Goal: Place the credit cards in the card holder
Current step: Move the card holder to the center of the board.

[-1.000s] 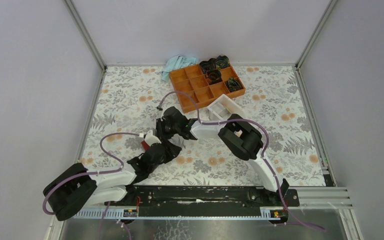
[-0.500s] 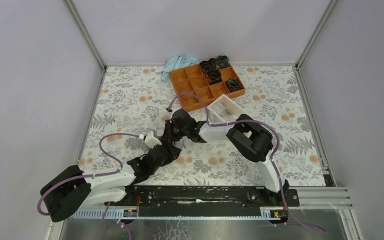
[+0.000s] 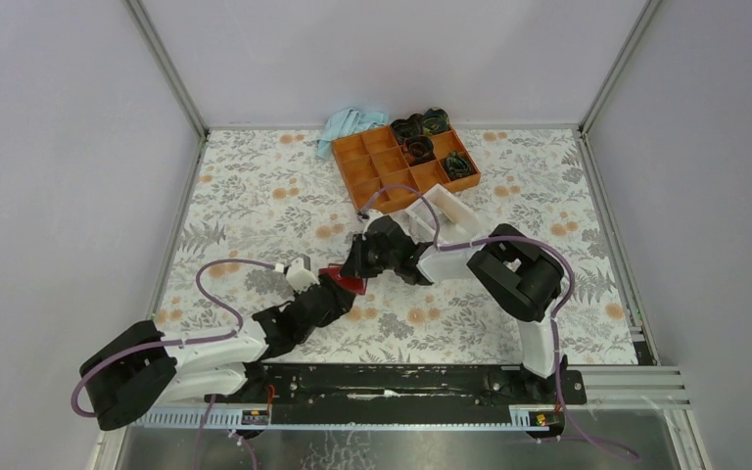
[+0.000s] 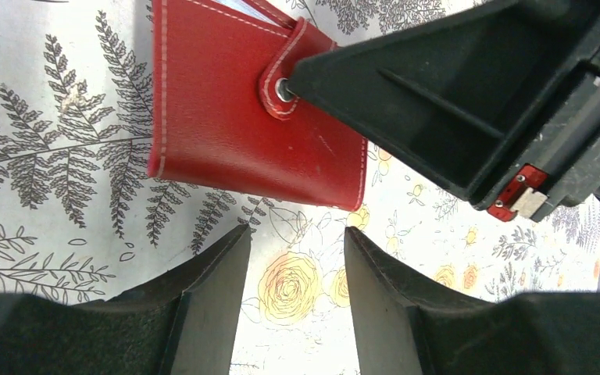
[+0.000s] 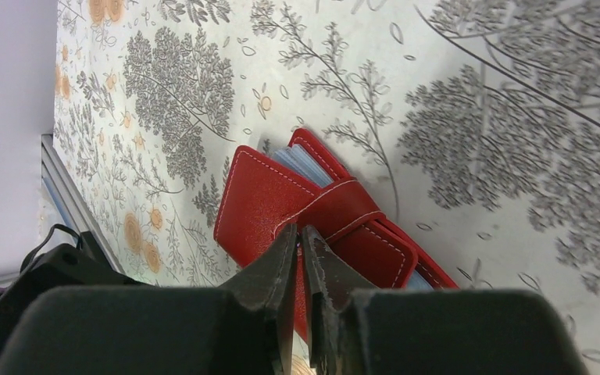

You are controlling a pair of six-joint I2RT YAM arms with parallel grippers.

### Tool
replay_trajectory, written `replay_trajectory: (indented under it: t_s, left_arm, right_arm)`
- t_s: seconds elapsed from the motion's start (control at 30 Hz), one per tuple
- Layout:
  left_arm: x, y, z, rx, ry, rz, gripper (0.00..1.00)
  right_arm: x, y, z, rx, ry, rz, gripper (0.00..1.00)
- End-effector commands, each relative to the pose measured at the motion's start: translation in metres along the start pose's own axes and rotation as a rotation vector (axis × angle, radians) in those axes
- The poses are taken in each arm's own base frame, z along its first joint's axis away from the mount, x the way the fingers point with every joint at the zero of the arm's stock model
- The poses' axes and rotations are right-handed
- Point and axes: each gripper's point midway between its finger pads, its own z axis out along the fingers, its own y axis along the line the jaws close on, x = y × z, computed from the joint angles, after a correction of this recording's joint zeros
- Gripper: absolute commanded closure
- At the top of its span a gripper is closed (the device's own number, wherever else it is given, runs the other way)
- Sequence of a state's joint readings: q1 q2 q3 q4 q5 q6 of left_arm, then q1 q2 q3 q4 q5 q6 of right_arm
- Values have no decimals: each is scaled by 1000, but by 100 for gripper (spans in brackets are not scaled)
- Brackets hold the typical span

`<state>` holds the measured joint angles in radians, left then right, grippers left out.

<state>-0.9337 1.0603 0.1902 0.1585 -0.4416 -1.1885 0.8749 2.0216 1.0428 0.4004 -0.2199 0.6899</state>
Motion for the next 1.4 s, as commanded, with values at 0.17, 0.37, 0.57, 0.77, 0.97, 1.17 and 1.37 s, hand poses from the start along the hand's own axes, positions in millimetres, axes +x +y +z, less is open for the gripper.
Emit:
replay_trajectory:
  t_s: [0.17, 0.37, 0.57, 0.77, 0.97, 1.17, 1.37]
  left_arm:
    - [9, 59, -5, -233, 19, 133, 44]
    - [3, 58, -5, -244, -3, 144, 44]
    - [3, 58, -4, -249, -10, 144, 44]
    - [0, 55, -4, -237, -18, 157, 44]
    - [-8, 41, -6, -211, -38, 180, 45]
    - [-10, 27, -7, -193, -47, 205, 45]
    - [-3, 4, -7, -143, -40, 254, 45]
  right_arm:
    - [111, -148, -68, 523, 262, 34, 81]
    - [82, -124, -87, 482, 167, -2, 71]
    - [58, -101, -94, 438, 130, -34, 62]
    - [34, -81, -101, 399, 78, -67, 55]
    - [7, -56, -108, 346, 7, -114, 50]
    - [-16, -34, -120, 287, -78, -139, 50]
    - [-35, -27, -136, 296, -161, -166, 52]
